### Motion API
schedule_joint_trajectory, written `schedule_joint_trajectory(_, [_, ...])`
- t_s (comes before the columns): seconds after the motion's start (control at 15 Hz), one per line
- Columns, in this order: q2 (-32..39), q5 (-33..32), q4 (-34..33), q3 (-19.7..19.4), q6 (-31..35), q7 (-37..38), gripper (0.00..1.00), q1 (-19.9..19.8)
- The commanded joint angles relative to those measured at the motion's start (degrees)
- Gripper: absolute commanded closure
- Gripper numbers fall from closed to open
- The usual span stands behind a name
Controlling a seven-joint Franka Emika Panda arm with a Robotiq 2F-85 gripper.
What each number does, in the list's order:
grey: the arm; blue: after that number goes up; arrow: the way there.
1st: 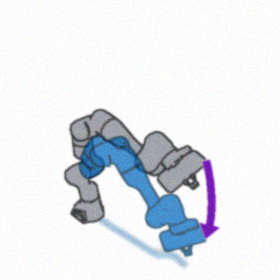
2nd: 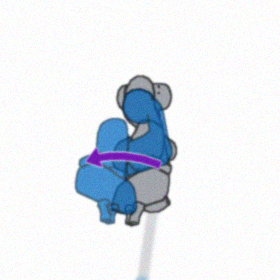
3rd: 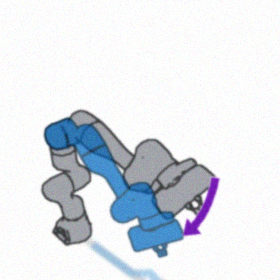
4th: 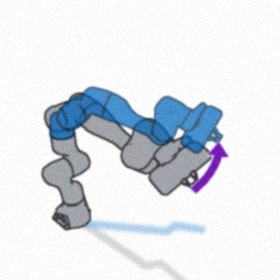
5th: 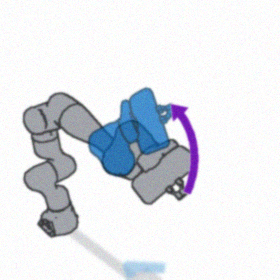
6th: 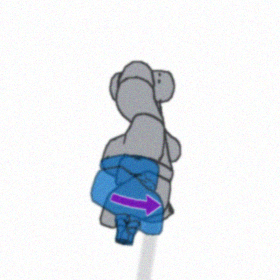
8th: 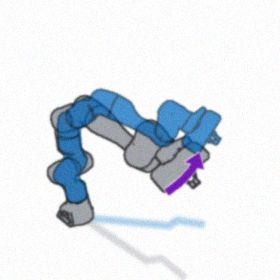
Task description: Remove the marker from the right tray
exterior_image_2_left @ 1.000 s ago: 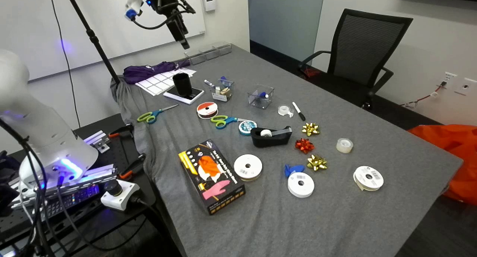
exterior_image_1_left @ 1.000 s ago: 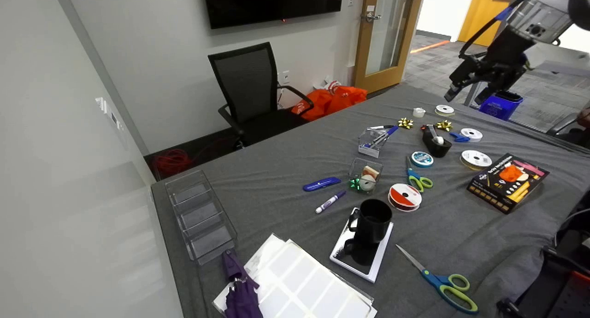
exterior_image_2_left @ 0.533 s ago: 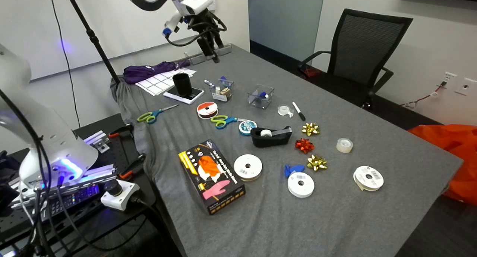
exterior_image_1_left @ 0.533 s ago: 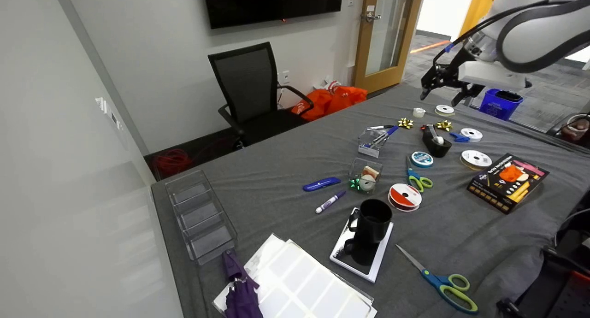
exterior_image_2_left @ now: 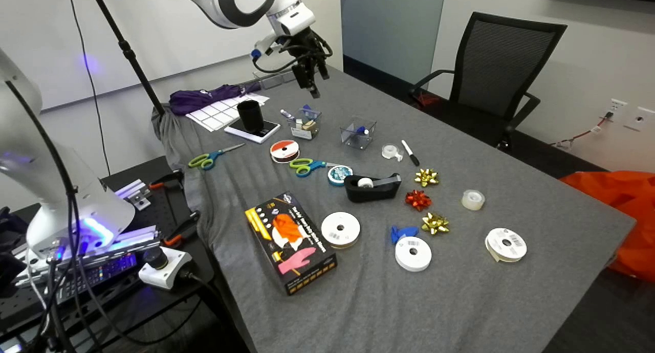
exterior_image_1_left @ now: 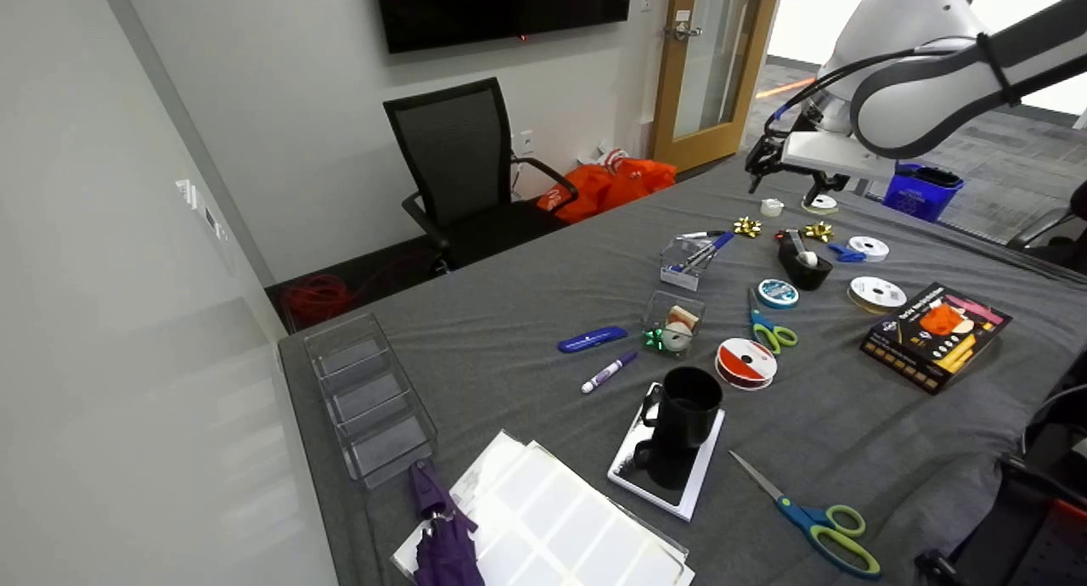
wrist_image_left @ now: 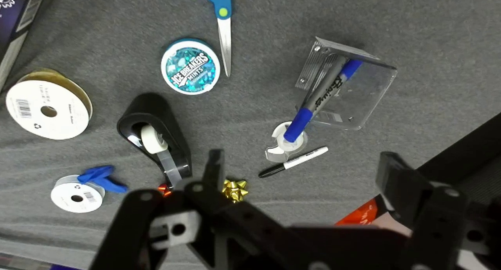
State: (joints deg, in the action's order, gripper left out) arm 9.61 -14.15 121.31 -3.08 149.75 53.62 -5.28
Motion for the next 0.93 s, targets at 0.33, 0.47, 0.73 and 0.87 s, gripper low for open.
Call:
schedule_joint_trajectory(0.33, [4.22,4.33,-2.79,-1.94,0.88,-0.2,0.0,1.87])
schedule_joint_trajectory(0.47, [7.43,10.42,-5.28,-1.07,-0.76,-4.18,0.0,1.22])
schedule_joint_trajectory(0.73, [14.03,17.73,-11.65,-1.53,-3.86,-7.81,0.0,1.4])
schedule_joint_trajectory(0.87, [16.86,18.38,-14.95,-2.48,-5.59,-6.82,0.0,2.01])
